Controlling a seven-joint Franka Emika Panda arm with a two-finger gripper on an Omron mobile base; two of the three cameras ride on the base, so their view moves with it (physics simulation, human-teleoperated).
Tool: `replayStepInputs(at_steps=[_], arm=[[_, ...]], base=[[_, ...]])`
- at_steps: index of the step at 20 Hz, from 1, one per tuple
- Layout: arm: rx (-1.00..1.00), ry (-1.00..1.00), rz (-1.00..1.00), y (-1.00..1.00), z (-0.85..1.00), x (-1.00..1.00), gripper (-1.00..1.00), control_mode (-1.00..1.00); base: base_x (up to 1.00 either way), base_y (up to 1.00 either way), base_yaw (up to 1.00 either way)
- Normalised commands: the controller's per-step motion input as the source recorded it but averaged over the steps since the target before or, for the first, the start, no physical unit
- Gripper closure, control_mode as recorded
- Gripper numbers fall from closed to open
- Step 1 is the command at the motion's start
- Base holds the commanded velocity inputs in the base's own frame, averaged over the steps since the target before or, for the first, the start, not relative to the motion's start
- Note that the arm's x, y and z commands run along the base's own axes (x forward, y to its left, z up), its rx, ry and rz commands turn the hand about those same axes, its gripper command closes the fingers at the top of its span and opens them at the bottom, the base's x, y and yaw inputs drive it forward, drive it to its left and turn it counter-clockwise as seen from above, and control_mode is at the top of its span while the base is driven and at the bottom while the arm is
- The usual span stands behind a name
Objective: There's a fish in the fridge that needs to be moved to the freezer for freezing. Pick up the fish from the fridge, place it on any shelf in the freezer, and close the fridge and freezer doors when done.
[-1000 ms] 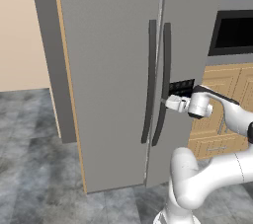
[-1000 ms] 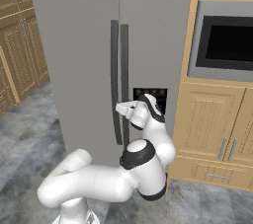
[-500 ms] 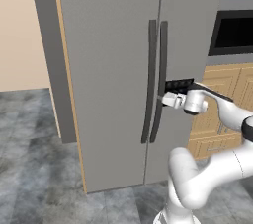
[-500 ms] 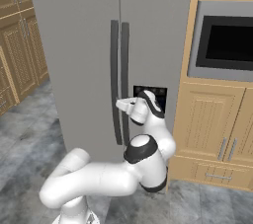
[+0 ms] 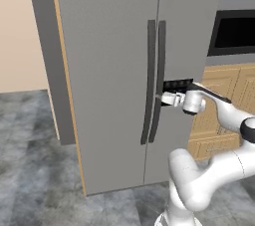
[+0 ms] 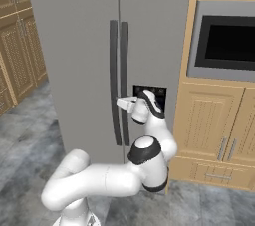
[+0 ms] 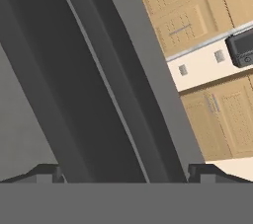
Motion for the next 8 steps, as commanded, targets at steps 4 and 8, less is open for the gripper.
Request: replayStepInputs(at_steps=[4,8], arm=[[0.08,0.0,0.19,0.0,0.0,0.75,-1.0,-1.0],[0.0,0.0,0.03,0.21,0.0,0.32,-1.0,-1.0]], base=[[0.0,0.0,0.0],[0.0,0.0,0.0]])
